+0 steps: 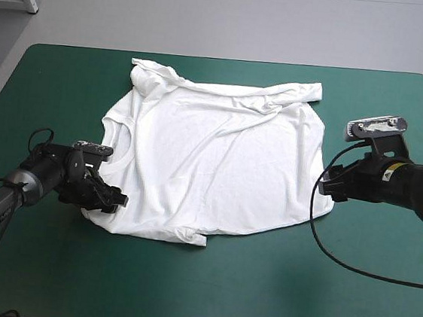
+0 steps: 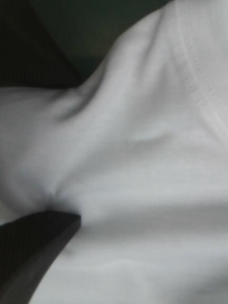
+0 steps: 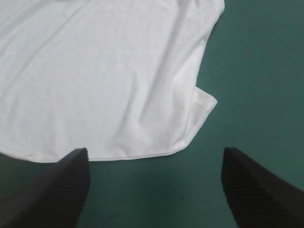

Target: Fold the cloth

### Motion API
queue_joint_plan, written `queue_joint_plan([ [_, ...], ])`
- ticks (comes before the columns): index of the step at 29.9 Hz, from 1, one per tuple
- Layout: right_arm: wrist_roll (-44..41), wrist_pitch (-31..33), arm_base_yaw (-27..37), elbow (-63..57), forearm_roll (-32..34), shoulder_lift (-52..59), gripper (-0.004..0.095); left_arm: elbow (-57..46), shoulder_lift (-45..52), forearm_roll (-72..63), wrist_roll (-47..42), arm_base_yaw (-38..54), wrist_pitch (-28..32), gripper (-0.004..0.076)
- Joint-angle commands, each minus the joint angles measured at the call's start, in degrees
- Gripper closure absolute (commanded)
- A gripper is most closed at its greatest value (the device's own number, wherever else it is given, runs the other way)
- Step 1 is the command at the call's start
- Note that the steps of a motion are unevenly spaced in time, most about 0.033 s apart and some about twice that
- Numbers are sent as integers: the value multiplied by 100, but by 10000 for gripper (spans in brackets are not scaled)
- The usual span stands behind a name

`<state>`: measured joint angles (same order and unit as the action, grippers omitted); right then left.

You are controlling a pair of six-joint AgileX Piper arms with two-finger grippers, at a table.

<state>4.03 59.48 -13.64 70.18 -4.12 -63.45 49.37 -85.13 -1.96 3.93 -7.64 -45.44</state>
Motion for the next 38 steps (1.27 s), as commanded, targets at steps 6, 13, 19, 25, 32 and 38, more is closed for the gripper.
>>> queue_joint_plan([
  [6,25,-323,22,132,-14,124,193,34,186,572,208,-7,128,701],
  [13,25,-282,22,132,-29,124,193,34,299,3038,-1697,-7,-43,702],
  [19,25,-36,22,132,-40,124,193,34,312,3457,-2374,516,351,698],
  [25,25,81,22,13,-40,124,194,328,170,1410,-691,2018,1038,698],
  [32,96,283,22,-62,-611,114,194,1955,-887,-234,470,3034,664,699],
  [38,346,272,22,-62,-994,114,194,3538,-1926,-292,460,3190,423,705],
])
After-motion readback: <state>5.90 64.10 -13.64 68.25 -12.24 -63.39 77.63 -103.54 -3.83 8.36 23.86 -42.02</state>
